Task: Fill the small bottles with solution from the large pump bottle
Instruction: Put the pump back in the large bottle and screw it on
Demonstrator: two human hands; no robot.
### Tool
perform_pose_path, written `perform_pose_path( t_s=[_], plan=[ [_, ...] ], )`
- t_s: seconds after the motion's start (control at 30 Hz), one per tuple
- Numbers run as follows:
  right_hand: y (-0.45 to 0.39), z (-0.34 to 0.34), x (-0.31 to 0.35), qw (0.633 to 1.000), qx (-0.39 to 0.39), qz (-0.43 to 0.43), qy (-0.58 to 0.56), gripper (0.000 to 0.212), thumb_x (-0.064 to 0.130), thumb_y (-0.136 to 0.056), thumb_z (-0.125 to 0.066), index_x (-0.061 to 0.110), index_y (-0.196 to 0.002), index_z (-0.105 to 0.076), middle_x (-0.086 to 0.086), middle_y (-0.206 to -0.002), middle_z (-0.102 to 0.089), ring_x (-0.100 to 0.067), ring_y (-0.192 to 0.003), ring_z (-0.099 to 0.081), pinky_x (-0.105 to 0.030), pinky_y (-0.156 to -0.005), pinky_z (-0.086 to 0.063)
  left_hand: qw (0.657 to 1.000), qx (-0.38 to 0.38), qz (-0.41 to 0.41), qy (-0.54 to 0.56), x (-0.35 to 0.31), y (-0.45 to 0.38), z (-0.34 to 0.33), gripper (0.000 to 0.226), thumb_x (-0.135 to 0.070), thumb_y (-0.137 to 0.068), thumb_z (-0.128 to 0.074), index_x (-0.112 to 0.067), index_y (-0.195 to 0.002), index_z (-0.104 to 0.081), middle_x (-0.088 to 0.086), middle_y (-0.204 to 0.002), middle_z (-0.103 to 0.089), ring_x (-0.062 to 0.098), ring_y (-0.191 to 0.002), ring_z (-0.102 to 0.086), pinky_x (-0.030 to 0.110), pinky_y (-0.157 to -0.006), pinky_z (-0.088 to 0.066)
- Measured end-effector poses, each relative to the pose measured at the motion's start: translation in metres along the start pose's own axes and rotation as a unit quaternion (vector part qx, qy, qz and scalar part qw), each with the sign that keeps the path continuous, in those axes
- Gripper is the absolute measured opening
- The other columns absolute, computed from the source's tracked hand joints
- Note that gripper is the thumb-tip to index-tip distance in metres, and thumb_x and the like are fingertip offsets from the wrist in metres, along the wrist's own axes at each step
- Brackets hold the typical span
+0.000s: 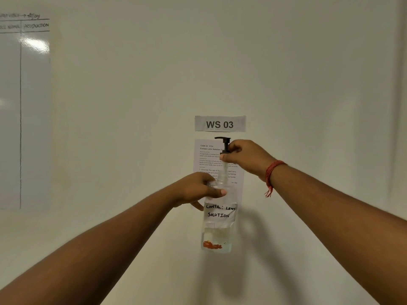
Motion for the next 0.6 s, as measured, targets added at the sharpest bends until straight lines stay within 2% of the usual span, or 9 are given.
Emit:
perform_pose_path(
  t_s=[0.13,0.27,0.43,0.5,0.6],
  plan=[
    [0.004,-0.012,-0.007,0.999,0.043,0.007,0.013,0.025,0.027,-0.083,-0.076,0.018,-0.105,-0.069,0.003,-0.101,-0.072,-0.015,-0.096,-0.067,-0.041,-0.094,-0.054,1.0,-0.007,-0.004,0.016,0.001,0.002,0.002,0.03,-0.033,-0.091,-0.075,-0.017,-0.114,-0.065,0.003,-0.112,-0.073,0.018,-0.102,-0.072,0.043,-0.08,-0.065],
    [0.006,-0.015,-0.012,0.999,0.046,0.006,0.003,0.027,0.028,-0.081,-0.077,0.021,-0.107,-0.069,0.007,-0.099,-0.073,-0.012,-0.094,-0.068,-0.04,-0.094,-0.054,1.0,-0.012,-0.007,0.017,0.001,0.003,0.004,0.028,-0.033,-0.09,-0.075,-0.02,-0.113,-0.064,0.0,-0.111,-0.073,0.017,-0.102,-0.072,0.043,-0.08,-0.065],
    [0.011,-0.019,-0.014,0.997,0.067,0.008,-0.027,0.027,0.019,-0.08,-0.077,0.019,-0.106,-0.069,0.005,-0.1,-0.075,-0.013,-0.097,-0.069,-0.039,-0.096,-0.053,1.0,-0.012,-0.016,0.015,0.0,0.006,0.003,0.023,-0.032,-0.092,-0.074,-0.025,-0.111,-0.063,-0.002,-0.11,-0.072,0.016,-0.103,-0.071,0.041,-0.08,-0.065],
    [0.013,-0.021,-0.017,0.997,0.065,0.003,-0.035,0.027,0.019,-0.08,-0.077,0.019,-0.105,-0.069,0.005,-0.1,-0.074,-0.013,-0.097,-0.069,-0.037,-0.094,-0.053,1.0,-0.01,-0.015,0.01,0.0,0.007,0.002,0.026,-0.032,-0.092,-0.074,-0.022,-0.114,-0.063,-0.001,-0.11,-0.072,0.015,-0.101,-0.071,0.04,-0.078,-0.065],
    [0.015,-0.021,-0.018,0.996,0.074,-0.003,-0.056,0.025,0.015,-0.081,-0.075,0.018,-0.105,-0.07,0.003,-0.101,-0.074,-0.014,-0.098,-0.068,-0.028,-0.081,-0.05,1.0,-0.006,-0.016,0.005,0.002,0.008,0.002,0.029,-0.033,-0.092,-0.073,-0.021,-0.116,-0.063,-0.002,-0.109,-0.072,0.014,-0.1,-0.071,0.036,-0.075,-0.065]
  ],
)
Point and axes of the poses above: each hand's wrist, its own y-axis away from the middle knuckle, its own z-axis out of the back of the hand, x = y × z, the point moved 3 cm from there along -y, towards the middle knuckle
